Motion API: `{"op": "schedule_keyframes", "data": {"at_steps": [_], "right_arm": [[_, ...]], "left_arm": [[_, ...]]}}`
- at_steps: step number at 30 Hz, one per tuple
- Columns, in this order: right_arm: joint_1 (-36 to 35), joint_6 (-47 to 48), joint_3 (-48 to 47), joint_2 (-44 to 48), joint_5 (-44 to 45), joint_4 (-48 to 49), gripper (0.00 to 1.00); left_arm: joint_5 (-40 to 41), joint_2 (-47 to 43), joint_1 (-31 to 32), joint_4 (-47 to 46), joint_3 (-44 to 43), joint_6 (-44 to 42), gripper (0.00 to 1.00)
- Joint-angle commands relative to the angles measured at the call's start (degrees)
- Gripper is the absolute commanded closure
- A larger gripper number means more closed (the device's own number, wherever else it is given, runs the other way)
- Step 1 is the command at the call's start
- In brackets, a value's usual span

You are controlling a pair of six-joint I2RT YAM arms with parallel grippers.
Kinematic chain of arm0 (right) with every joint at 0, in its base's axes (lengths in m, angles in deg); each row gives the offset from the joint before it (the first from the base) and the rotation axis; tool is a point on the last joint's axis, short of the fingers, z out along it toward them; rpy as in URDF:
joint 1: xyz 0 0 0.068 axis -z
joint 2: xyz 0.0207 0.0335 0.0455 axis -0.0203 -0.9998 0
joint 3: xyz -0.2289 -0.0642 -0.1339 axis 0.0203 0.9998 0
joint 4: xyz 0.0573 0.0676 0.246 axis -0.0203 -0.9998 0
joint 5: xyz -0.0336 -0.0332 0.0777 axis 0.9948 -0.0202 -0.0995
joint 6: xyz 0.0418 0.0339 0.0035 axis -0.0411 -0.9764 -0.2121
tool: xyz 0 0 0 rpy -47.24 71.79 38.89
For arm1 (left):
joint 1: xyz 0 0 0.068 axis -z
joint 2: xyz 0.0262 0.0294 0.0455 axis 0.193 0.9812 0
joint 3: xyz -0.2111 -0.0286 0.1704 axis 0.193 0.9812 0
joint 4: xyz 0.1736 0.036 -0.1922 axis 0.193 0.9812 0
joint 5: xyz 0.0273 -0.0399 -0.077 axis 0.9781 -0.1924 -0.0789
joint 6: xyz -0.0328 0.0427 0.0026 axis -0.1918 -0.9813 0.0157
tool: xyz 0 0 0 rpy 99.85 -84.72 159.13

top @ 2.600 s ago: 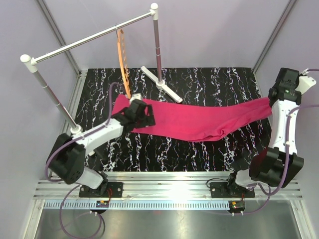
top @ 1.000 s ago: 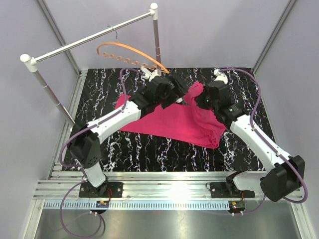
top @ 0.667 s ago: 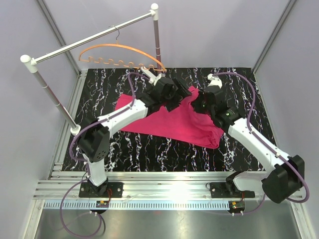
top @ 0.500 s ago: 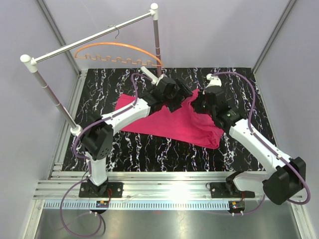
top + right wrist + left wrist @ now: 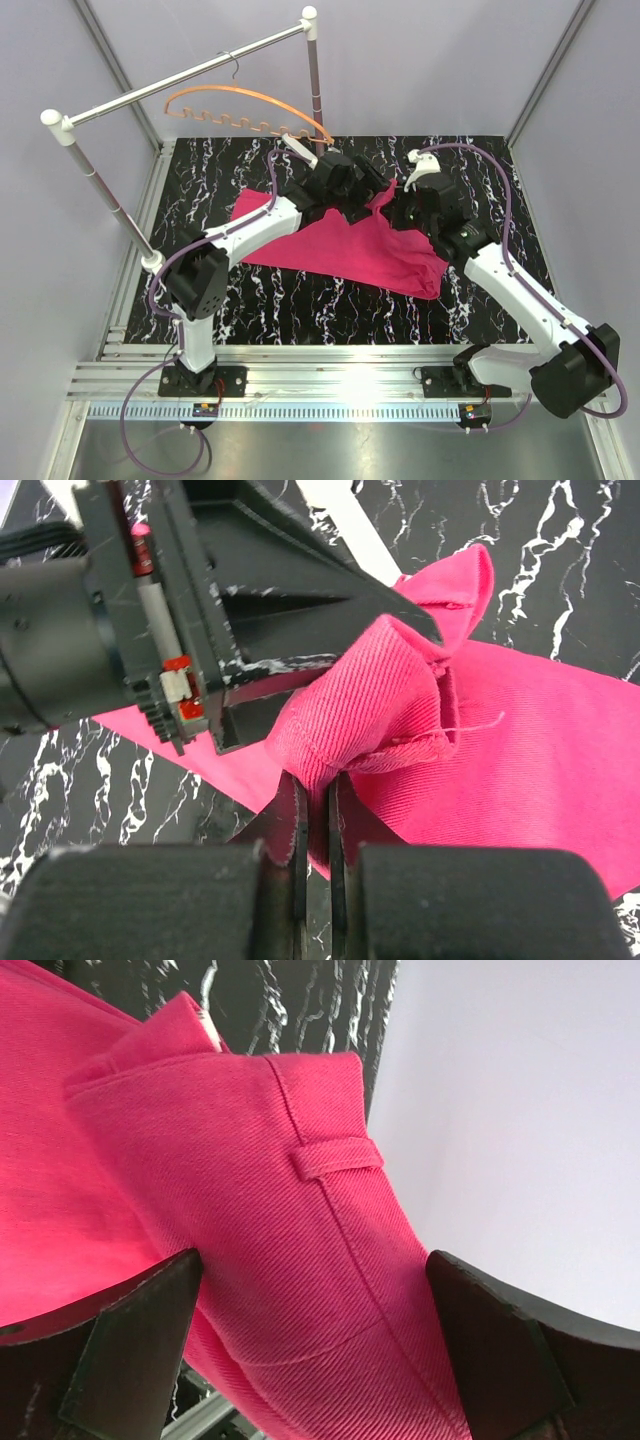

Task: Place the trousers on the hanger
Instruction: Fold the trousers

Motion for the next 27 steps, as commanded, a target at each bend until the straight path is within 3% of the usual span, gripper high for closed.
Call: {"op": "schedule_keyframes", "data": {"at_steps": [1, 3, 6, 8, 9, 12, 15, 16, 19, 20, 21, 27], "right_arm": [[-0.6, 1.7, 0.0, 2.2, -6.8, 5.6, 1.0], [-0.6, 2.5, -0.2, 1.8, -7.7, 5.4, 1.0], [-0.6, 3.5, -1.0, 1.6, -9.8, 4.0, 1.0], [-0.6, 3.4, -1.0, 1.9, -10.6, 3.8, 1.0], [-0.6, 3.7, -1.1, 2.1, -11.3, 3.4, 1.0], [-0.5, 4.0, -1.2, 2.2, -11.8, 2.9, 1.0], [-0.5, 3.9, -1.1, 2.4, -11.3, 2.2, 0.97], [-0.6, 3.9, -1.1, 2.5, -10.9, 2.0, 0.94], [-0.6, 3.8, -0.6, 3.7, -9.7, 0.7, 0.69], [-0.6, 3.5, -0.2, 4.8, -9.2, 0.4, 0.45], [-0.6, 3.6, 0.6, 5.6, -8.0, -0.2, 0.35], [-0.6, 1.9, 4.4, 14.7, -2.0, -1.6, 0.02]], "left_arm": [[-8.3, 0.4, 0.8, -6.1, -1.6, 0.7, 0.01], [-10.0, 0.5, 0.7, -8.3, -0.7, 1.1, 0.03], [-13.0, 0.8, 0.4, -11.6, 0.7, 2.1, 0.15], [-15.4, 1.6, 0.1, -14.4, 1.7, 3.0, 0.31], [-16.1, 2.0, 0.0, -15.4, 1.9, 3.5, 0.45], [-18.7, 2.4, -0.2, -18.1, 2.2, 3.9, 0.66], [-21.1, 3.2, -0.8, -20.7, 2.8, 4.3, 0.98], [-21.7, 3.0, -1.2, -21.2, 3.3, 4.6, 1.0], [-22.0, 1.6, -3.9, -24.7, 6.9, 4.6, 1.0], [-22.0, 1.1, -5.7, -27.2, 9.2, 4.7, 1.0], [-22.2, -0.1, -6.8, -28.2, 10.3, 4.6, 1.0], [-25.5, -4.4, -13.1, -32.6, 13.7, 1.3, 1.0]]}}
